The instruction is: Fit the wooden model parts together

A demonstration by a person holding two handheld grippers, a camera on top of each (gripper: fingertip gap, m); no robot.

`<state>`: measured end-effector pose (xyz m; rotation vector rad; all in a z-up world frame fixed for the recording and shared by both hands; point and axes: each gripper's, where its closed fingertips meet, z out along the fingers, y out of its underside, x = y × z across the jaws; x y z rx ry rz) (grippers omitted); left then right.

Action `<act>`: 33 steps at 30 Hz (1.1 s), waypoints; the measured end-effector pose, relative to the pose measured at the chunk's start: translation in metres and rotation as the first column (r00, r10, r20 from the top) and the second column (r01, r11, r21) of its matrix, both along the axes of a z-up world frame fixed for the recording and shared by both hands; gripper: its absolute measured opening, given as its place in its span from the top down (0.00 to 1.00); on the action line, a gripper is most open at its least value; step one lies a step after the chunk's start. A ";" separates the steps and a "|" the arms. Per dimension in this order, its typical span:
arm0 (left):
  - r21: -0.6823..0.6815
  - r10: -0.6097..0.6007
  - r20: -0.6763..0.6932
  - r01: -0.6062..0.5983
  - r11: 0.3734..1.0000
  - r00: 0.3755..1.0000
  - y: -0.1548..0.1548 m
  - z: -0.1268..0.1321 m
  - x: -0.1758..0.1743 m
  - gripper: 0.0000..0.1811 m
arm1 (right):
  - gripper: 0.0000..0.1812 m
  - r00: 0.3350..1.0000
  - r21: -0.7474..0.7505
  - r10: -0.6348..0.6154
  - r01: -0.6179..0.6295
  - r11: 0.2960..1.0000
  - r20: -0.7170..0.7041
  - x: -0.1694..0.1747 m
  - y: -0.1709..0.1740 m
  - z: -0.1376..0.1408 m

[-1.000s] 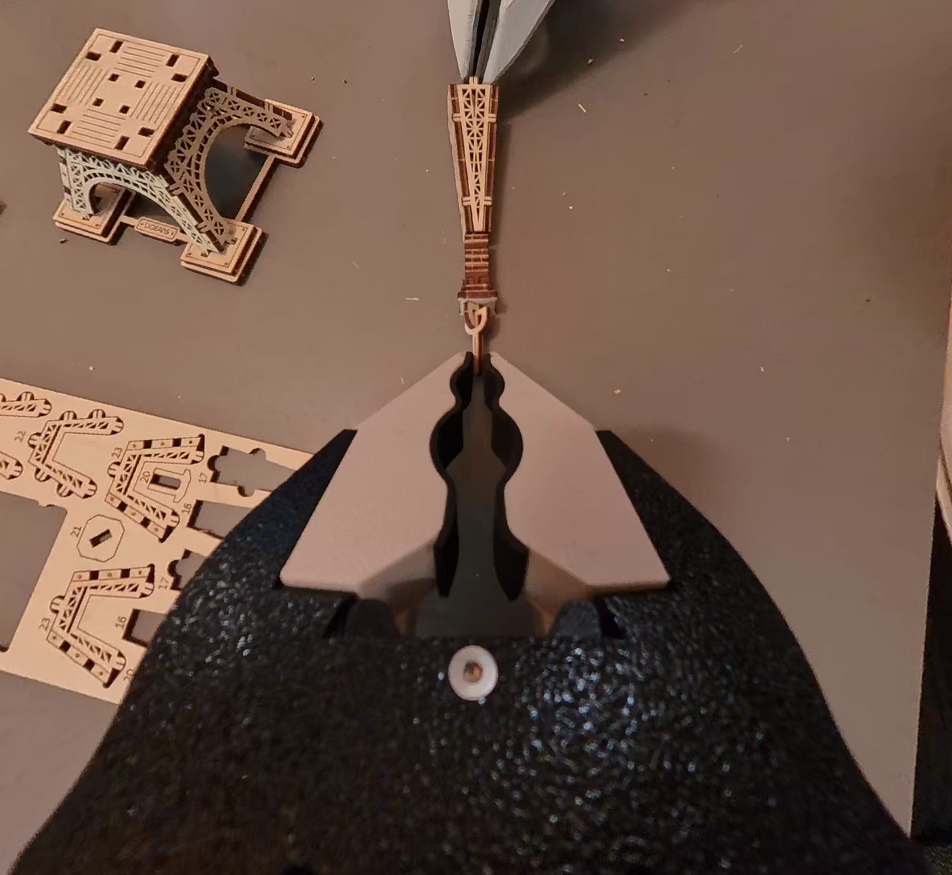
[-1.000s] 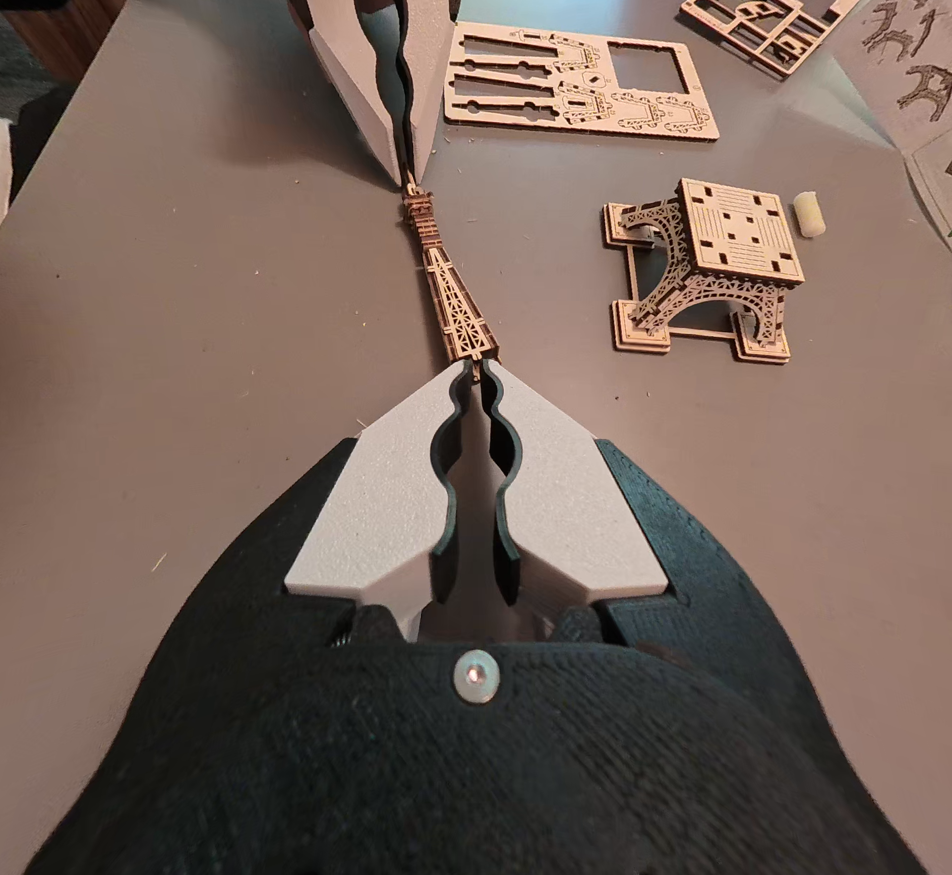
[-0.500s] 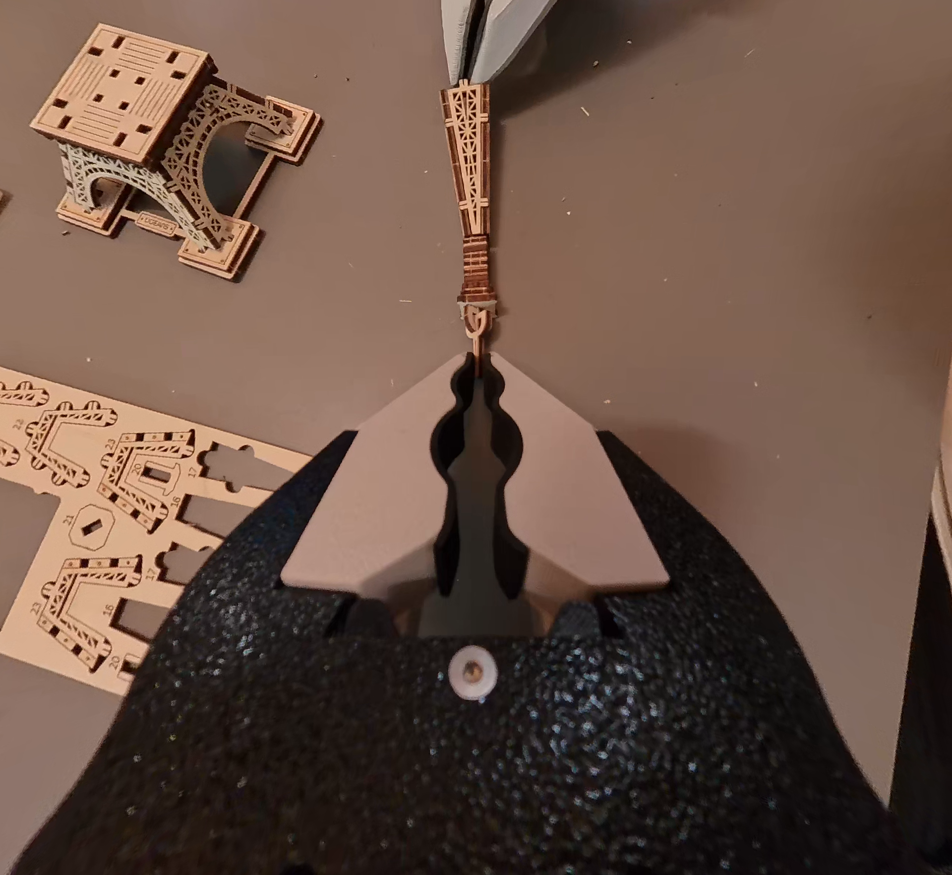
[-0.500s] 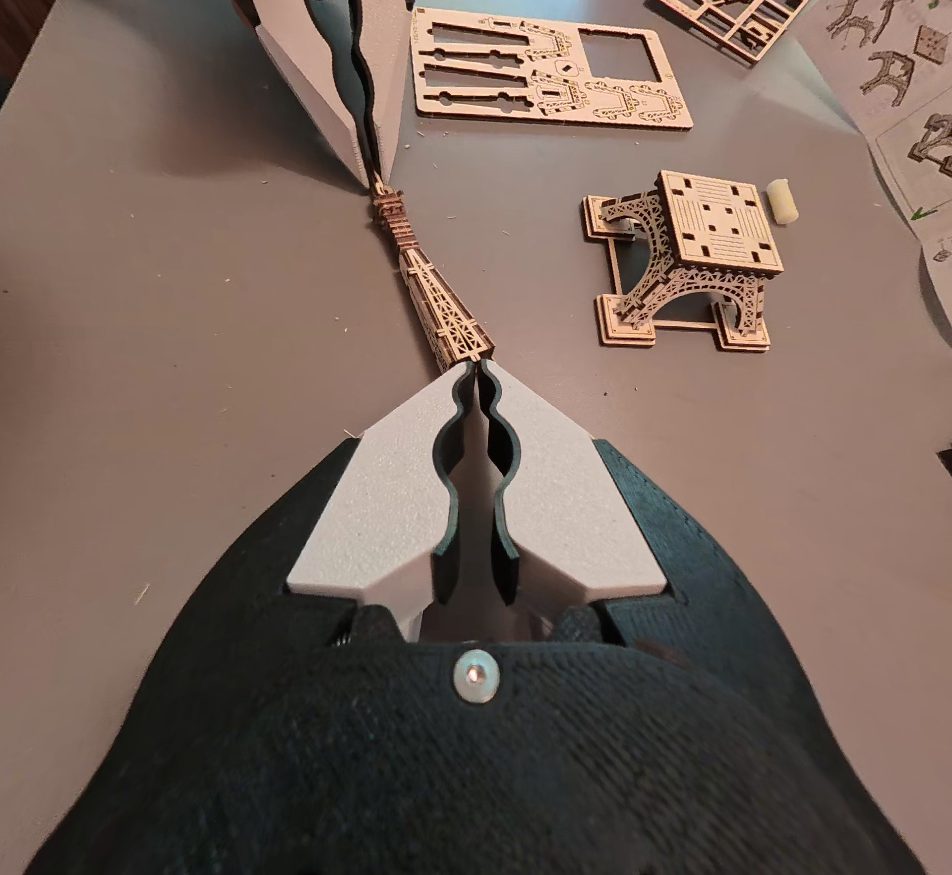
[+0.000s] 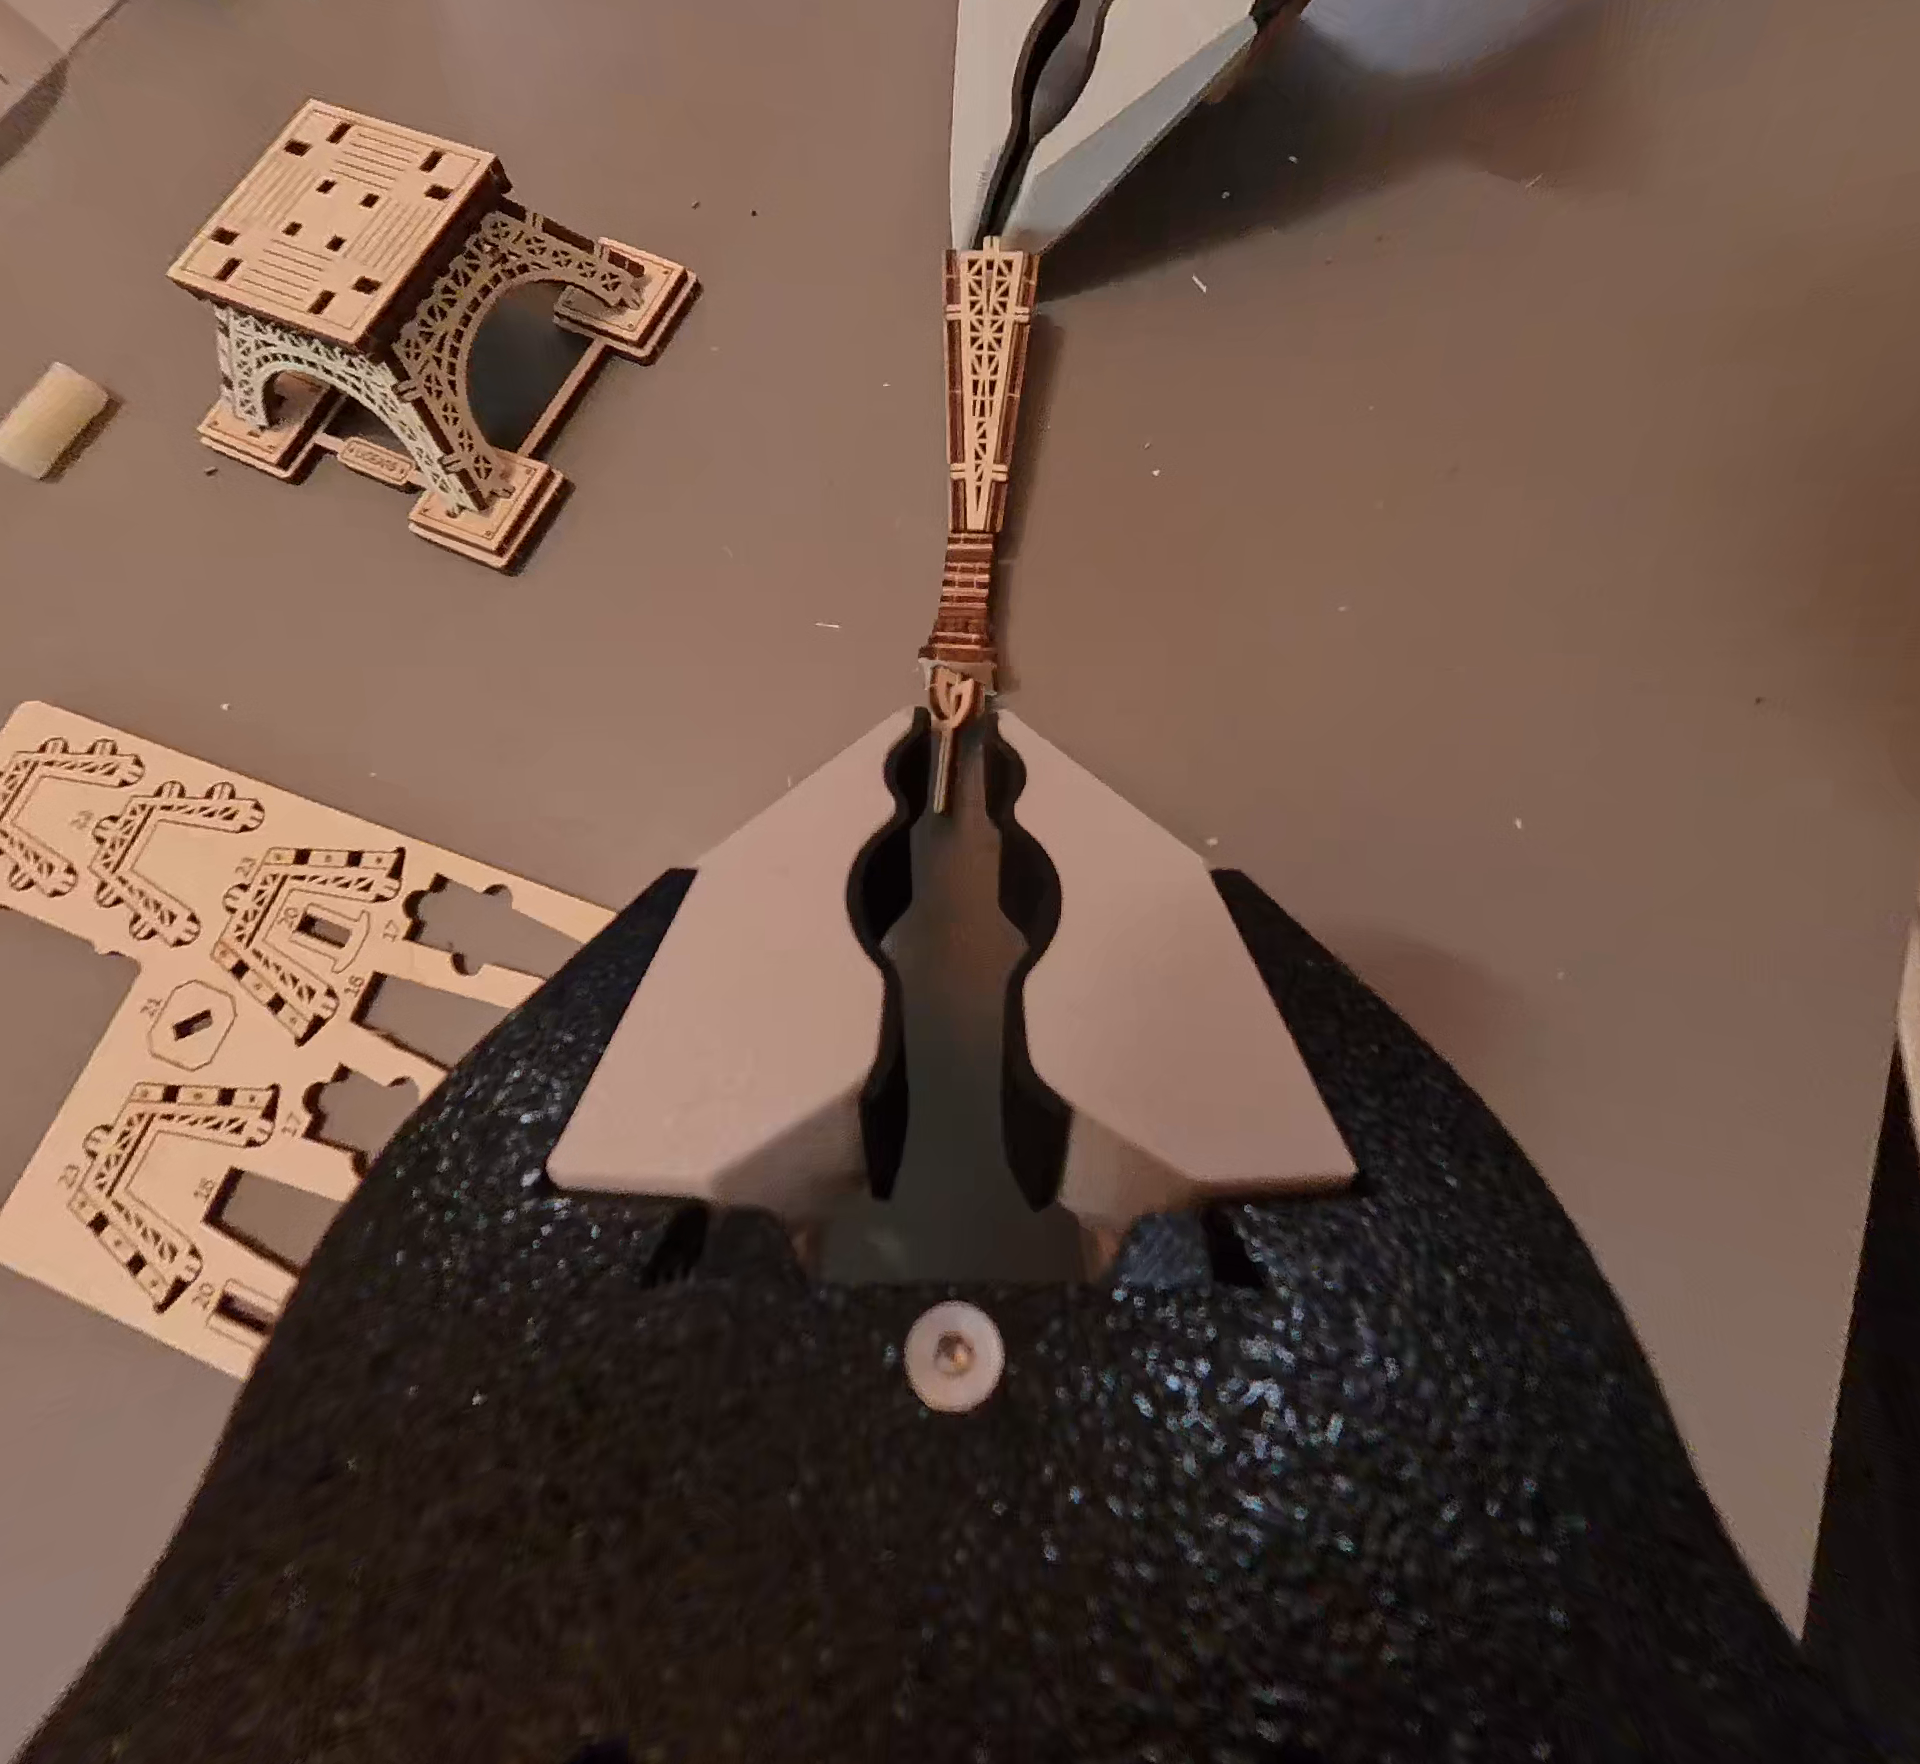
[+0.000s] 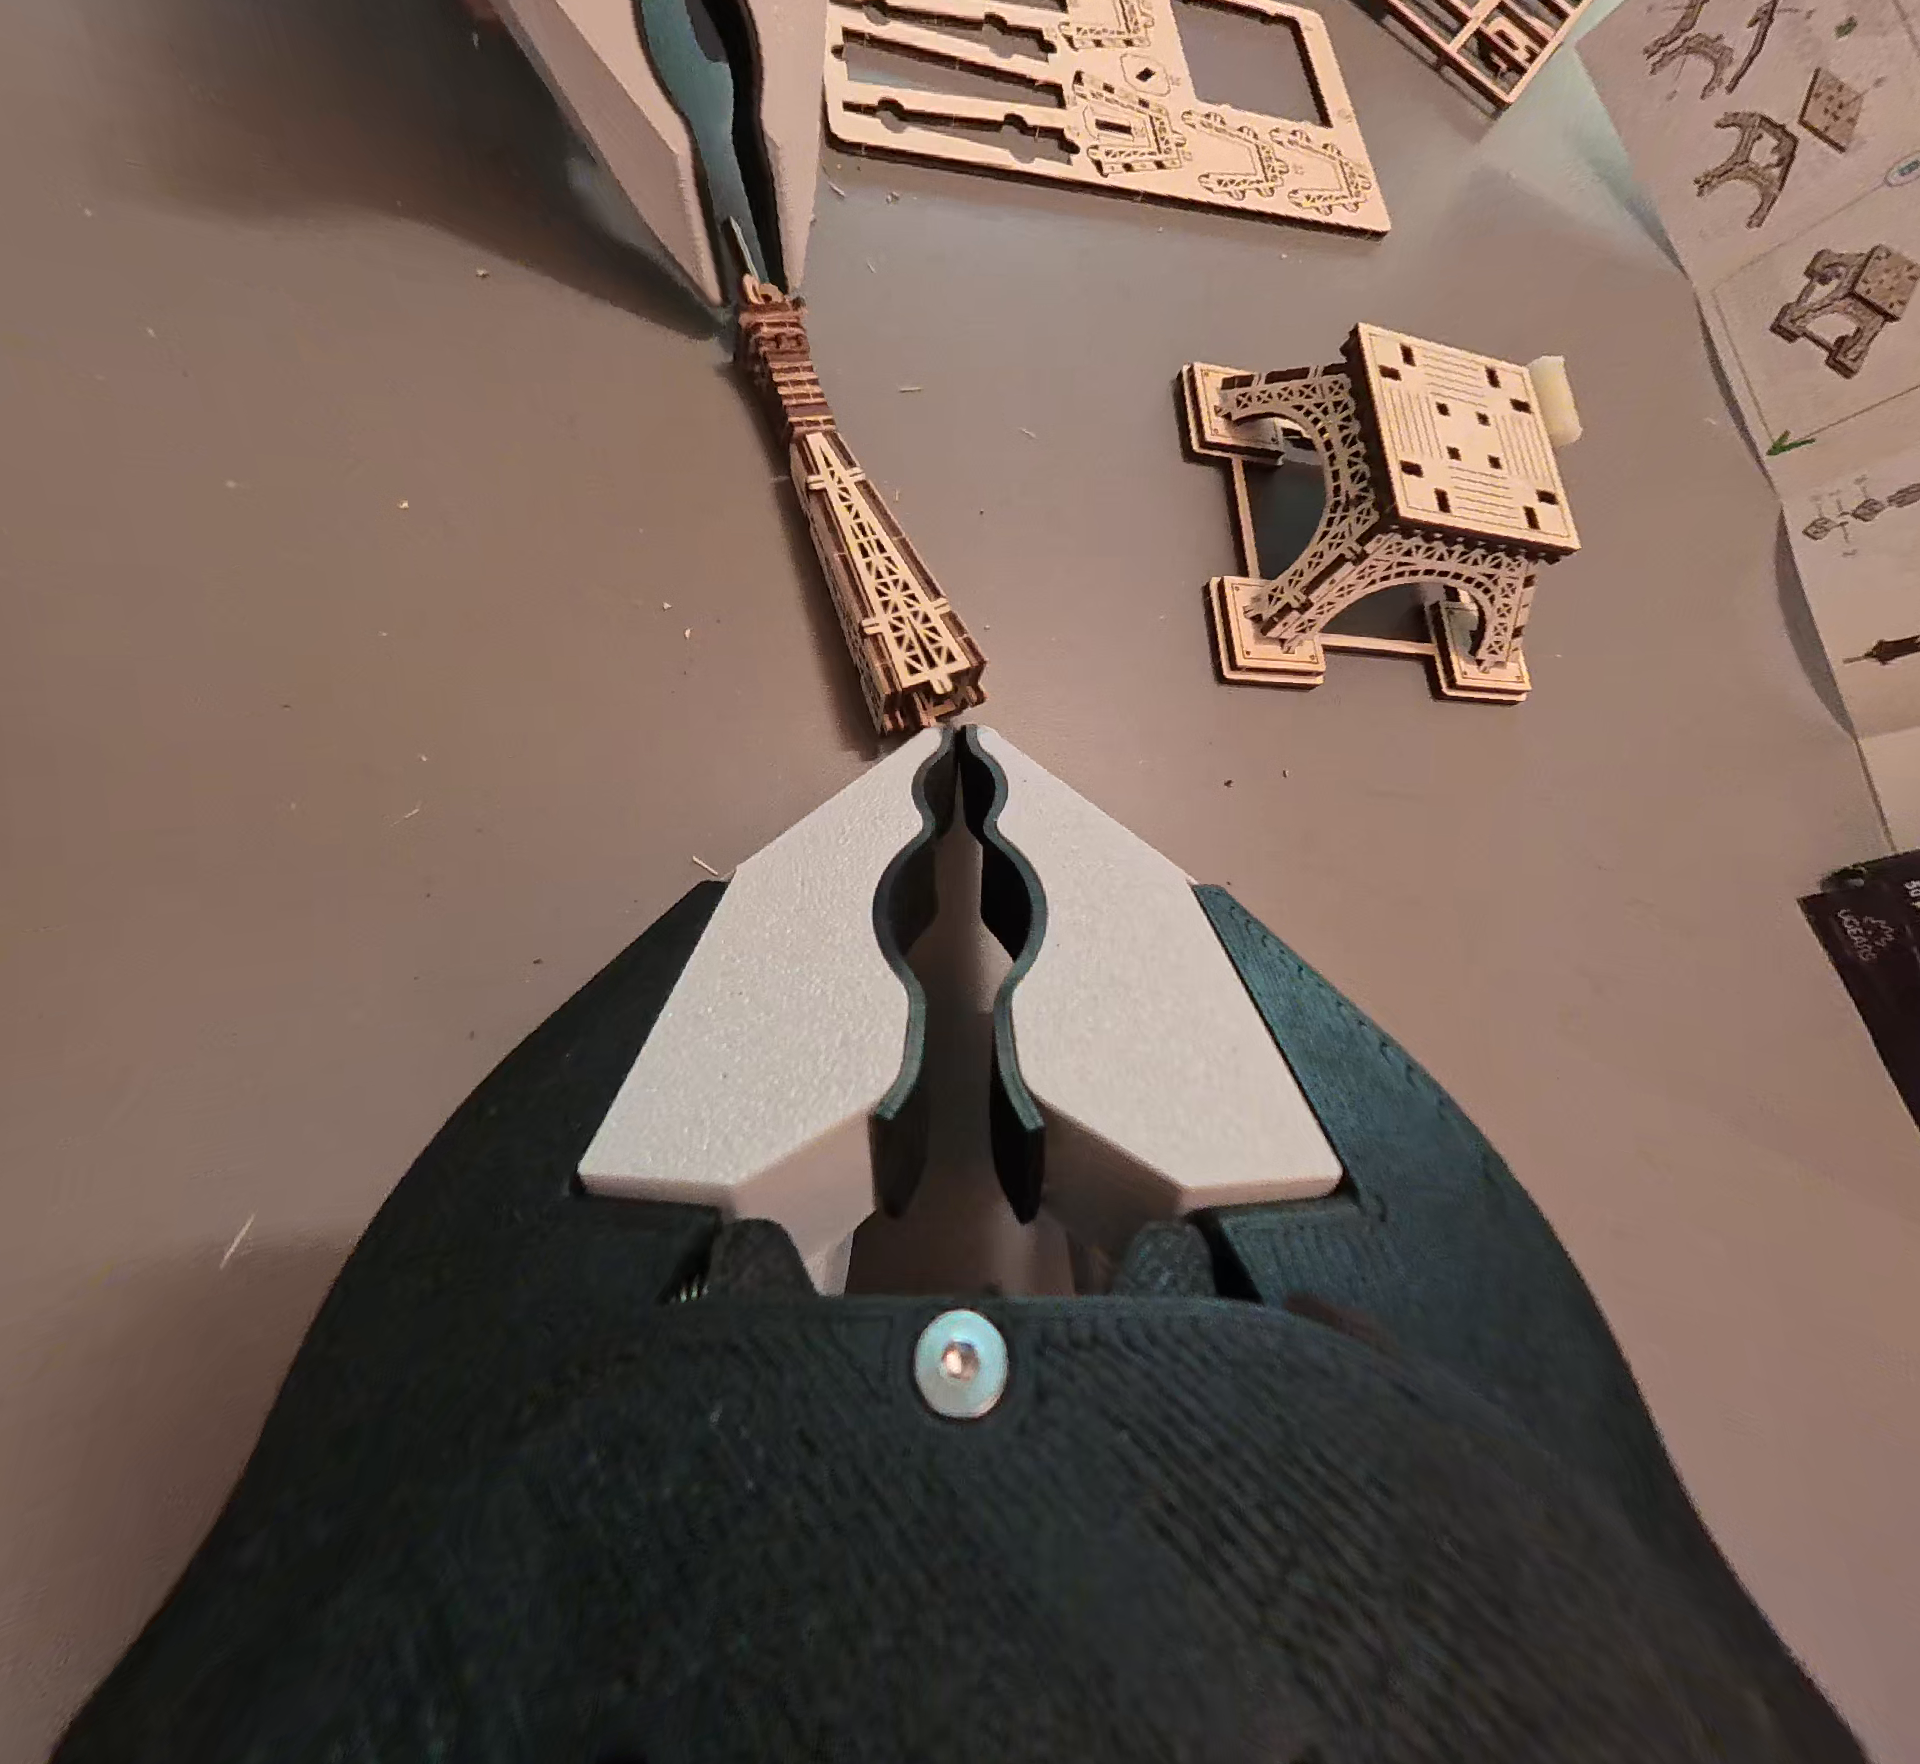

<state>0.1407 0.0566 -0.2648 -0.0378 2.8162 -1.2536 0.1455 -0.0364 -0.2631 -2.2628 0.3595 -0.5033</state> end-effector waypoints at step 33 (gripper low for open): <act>0.027 -0.060 0.040 0.059 0.998 0.997 -0.018 -0.003 -0.001 0.93 | 1.00 0.999 -0.019 -0.044 0.044 0.999 -0.009 0.000 0.003 -0.003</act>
